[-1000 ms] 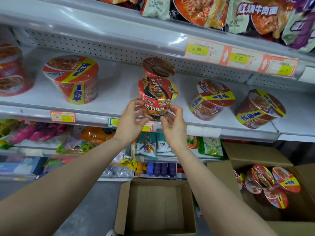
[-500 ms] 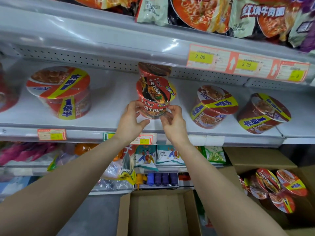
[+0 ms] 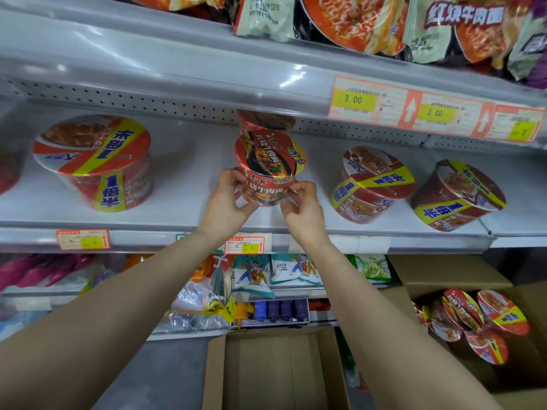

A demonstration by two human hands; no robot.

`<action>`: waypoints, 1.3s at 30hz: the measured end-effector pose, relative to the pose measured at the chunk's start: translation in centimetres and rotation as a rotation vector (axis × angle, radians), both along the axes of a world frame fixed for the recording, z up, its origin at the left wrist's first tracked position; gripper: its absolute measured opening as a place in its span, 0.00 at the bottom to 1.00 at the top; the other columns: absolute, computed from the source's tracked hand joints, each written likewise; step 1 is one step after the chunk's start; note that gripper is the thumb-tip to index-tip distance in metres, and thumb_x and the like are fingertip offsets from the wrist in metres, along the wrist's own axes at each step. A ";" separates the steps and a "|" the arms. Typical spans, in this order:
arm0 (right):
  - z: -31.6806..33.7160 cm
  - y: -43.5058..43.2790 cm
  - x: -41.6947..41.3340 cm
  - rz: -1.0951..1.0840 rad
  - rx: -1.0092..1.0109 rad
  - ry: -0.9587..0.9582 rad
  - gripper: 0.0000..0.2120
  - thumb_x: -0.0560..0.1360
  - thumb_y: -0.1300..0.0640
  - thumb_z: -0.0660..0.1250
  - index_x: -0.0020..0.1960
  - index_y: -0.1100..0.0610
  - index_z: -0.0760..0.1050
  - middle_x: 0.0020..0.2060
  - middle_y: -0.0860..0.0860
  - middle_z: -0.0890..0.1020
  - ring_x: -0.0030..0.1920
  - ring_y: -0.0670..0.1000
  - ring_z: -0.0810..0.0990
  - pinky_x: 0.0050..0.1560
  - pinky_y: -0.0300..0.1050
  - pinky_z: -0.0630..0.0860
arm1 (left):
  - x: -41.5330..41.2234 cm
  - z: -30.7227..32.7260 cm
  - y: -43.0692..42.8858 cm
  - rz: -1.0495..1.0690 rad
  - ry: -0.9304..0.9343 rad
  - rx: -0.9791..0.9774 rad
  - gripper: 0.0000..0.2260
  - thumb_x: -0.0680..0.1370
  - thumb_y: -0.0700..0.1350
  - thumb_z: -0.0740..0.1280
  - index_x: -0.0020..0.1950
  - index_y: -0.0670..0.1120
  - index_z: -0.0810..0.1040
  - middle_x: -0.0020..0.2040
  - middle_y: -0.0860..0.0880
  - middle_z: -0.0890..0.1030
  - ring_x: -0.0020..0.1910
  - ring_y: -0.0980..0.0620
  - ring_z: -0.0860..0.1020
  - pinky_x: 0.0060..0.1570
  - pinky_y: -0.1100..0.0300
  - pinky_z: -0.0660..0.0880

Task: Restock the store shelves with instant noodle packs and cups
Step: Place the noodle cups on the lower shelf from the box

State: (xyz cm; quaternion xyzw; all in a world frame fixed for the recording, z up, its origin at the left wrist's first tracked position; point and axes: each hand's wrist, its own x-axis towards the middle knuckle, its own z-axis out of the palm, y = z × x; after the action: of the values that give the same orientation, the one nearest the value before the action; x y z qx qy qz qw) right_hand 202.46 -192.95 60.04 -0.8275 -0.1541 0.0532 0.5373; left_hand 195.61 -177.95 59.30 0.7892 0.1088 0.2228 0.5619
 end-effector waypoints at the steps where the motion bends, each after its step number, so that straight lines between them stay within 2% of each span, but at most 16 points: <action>1: 0.0 -0.1 -0.1 0.005 0.002 0.003 0.14 0.77 0.65 0.64 0.59 0.54 0.65 0.48 0.36 0.77 0.57 0.48 0.79 0.64 0.48 0.75 | -0.1 0.0 -0.1 0.001 -0.001 0.001 0.21 0.73 0.38 0.73 0.58 0.48 0.64 0.55 0.61 0.74 0.60 0.55 0.77 0.62 0.62 0.73; 5: -0.2 -0.6 -0.6 0.006 0.000 0.032 0.14 0.77 0.66 0.62 0.58 0.51 0.65 0.49 0.36 0.77 0.59 0.50 0.79 0.65 0.51 0.75 | -0.8 0.2 -0.6 0.009 0.010 0.004 0.21 0.74 0.38 0.73 0.58 0.46 0.65 0.55 0.60 0.74 0.58 0.59 0.76 0.60 0.66 0.73; 10: 0.0 -1.1 -1.4 0.014 0.010 0.064 0.14 0.77 0.67 0.62 0.57 0.51 0.65 0.50 0.36 0.77 0.59 0.49 0.79 0.65 0.51 0.75 | -1.7 0.2 -1.3 0.027 0.054 0.013 0.21 0.73 0.39 0.73 0.59 0.47 0.65 0.58 0.54 0.74 0.60 0.57 0.75 0.59 0.66 0.71; 17: 0.8 -1.7 -2.1 0.043 -0.024 0.103 0.15 0.77 0.66 0.61 0.59 0.51 0.65 0.51 0.38 0.77 0.60 0.50 0.79 0.66 0.53 0.74 | -2.6 0.8 -2.1 0.075 0.110 0.046 0.21 0.74 0.36 0.72 0.59 0.47 0.65 0.58 0.54 0.73 0.59 0.59 0.73 0.58 0.68 0.69; 19: 1.1 -2.1 -2.3 0.067 -0.028 0.122 0.16 0.77 0.67 0.61 0.61 0.52 0.65 0.54 0.42 0.77 0.62 0.49 0.78 0.67 0.52 0.73 | -2.7 0.7 -2.2 0.098 0.123 0.063 0.21 0.74 0.36 0.73 0.58 0.47 0.65 0.60 0.52 0.73 0.60 0.57 0.72 0.60 0.66 0.70; 21: 1.6 -2.7 -2.6 0.080 -0.037 0.125 0.19 0.78 0.67 0.61 0.65 0.53 0.64 0.60 0.45 0.75 0.65 0.49 0.75 0.68 0.50 0.72 | -2.8 0.5 -2.4 0.150 0.127 0.104 0.22 0.73 0.38 0.74 0.58 0.48 0.65 0.63 0.48 0.74 0.61 0.54 0.73 0.63 0.59 0.72; 24: 2.2 -4.0 -3.1 0.092 -0.042 0.101 0.22 0.79 0.67 0.61 0.70 0.55 0.63 0.68 0.50 0.71 0.66 0.46 0.72 0.69 0.48 0.71 | -3.5 0.8 -3.2 0.243 0.129 0.165 0.22 0.72 0.38 0.75 0.58 0.49 0.66 0.61 0.47 0.72 0.62 0.49 0.73 0.64 0.54 0.73; 27: 2.9 -5.9 -3.5 0.138 -0.038 0.078 0.23 0.79 0.67 0.61 0.72 0.54 0.63 0.70 0.51 0.70 0.64 0.46 0.72 0.69 0.48 0.71 | -4.1 1.7 -5.0 0.315 0.101 0.191 0.22 0.72 0.36 0.74 0.59 0.46 0.67 0.60 0.47 0.70 0.59 0.48 0.74 0.62 0.56 0.73; 30: 3.6 -8.5 -3.6 0.196 -0.052 0.052 0.23 0.79 0.65 0.62 0.72 0.53 0.64 0.70 0.51 0.71 0.58 0.41 0.72 0.67 0.44 0.71 | -4.5 2.8 -7.3 0.339 0.089 0.159 0.23 0.72 0.35 0.74 0.62 0.43 0.68 0.61 0.45 0.71 0.57 0.51 0.75 0.59 0.59 0.74; 33: 4.6 -11.6 -3.3 0.240 -0.043 0.042 0.23 0.79 0.65 0.62 0.72 0.53 0.64 0.71 0.50 0.70 0.64 0.44 0.72 0.65 0.39 0.69 | -4.4 3.6 -10.5 0.317 0.079 0.149 0.23 0.72 0.37 0.74 0.63 0.43 0.68 0.61 0.44 0.73 0.57 0.49 0.76 0.59 0.55 0.76; 35: 5.1 -14.1 -2.8 0.256 -0.041 0.017 0.23 0.79 0.65 0.62 0.73 0.53 0.64 0.71 0.50 0.71 0.68 0.46 0.72 0.66 0.41 0.70 | -4.2 4.1 -13.1 0.288 0.061 0.153 0.23 0.73 0.38 0.74 0.63 0.44 0.68 0.61 0.45 0.74 0.58 0.50 0.76 0.60 0.56 0.75; 39: 6.1 -19.7 -1.3 0.276 -0.032 -0.030 0.23 0.79 0.64 0.63 0.72 0.51 0.67 0.68 0.48 0.75 0.62 0.43 0.75 0.66 0.43 0.73 | -2.7 5.4 -19.1 0.245 0.034 0.179 0.22 0.73 0.39 0.74 0.63 0.43 0.69 0.60 0.46 0.73 0.57 0.51 0.74 0.58 0.60 0.74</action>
State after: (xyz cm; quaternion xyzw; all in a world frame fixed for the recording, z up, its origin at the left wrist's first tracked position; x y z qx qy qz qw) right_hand 201.11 -212.69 66.12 -0.8075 -0.2736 0.1169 0.5093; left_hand 192.92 -197.06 64.73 0.8206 0.1933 0.2853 0.4559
